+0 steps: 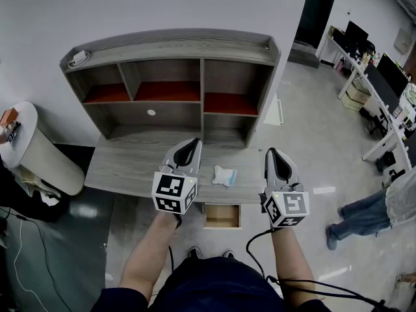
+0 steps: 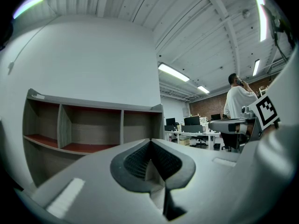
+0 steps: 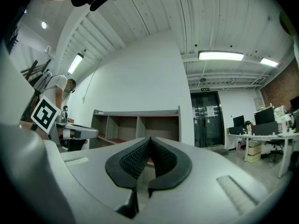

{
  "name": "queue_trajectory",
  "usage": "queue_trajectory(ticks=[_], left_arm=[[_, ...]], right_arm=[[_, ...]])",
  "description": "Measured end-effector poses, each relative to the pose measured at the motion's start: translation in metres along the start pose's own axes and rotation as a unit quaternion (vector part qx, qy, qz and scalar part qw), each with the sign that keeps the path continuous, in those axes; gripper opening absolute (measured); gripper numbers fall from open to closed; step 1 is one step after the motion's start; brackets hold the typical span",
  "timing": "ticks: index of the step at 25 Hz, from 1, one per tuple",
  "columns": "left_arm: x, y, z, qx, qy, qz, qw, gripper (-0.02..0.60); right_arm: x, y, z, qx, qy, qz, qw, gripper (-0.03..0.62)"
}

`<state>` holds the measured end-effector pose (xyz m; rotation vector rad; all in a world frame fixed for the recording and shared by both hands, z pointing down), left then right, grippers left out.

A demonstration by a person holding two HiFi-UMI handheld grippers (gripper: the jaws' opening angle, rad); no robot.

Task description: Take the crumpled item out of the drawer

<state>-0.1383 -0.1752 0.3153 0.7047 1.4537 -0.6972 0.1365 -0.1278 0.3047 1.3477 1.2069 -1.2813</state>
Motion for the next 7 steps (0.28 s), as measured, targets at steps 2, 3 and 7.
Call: queue_trajectory(ticks=[2,3,7], left_arm=[[-0.0015,-0.0012,0.0007,-0.001,-0.001,-0.001,1.0000,0.005],[-0.0022,-0.0020,0.0011,-0.002,-0.002,-0.001,1.0000,0.005],[-0.0036,-0.0066,0.0034,-0.005,-0.002,0.000,1.0000,0.005]], right_arm=[[-0.0010,-0.0007,0.0012,0.000,0.000,0.000,1.000,0.006],[-0.0015,-0.0011,0.0020,-0.001,-0.001,-0.001,1.000,0.006],[-0.0033,-0.0038,0.0061,-0.002,-0.001,-0.001,1.000,0.006]])
Point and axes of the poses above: the fingertips, and each gripper's own axes: z forward along the fingers, y to its right, x out of its top, the point moved 10 cm from there along -z, backward along the fingers, and after that the axes turned 10 degrees about -x, right-handed, at the moved point
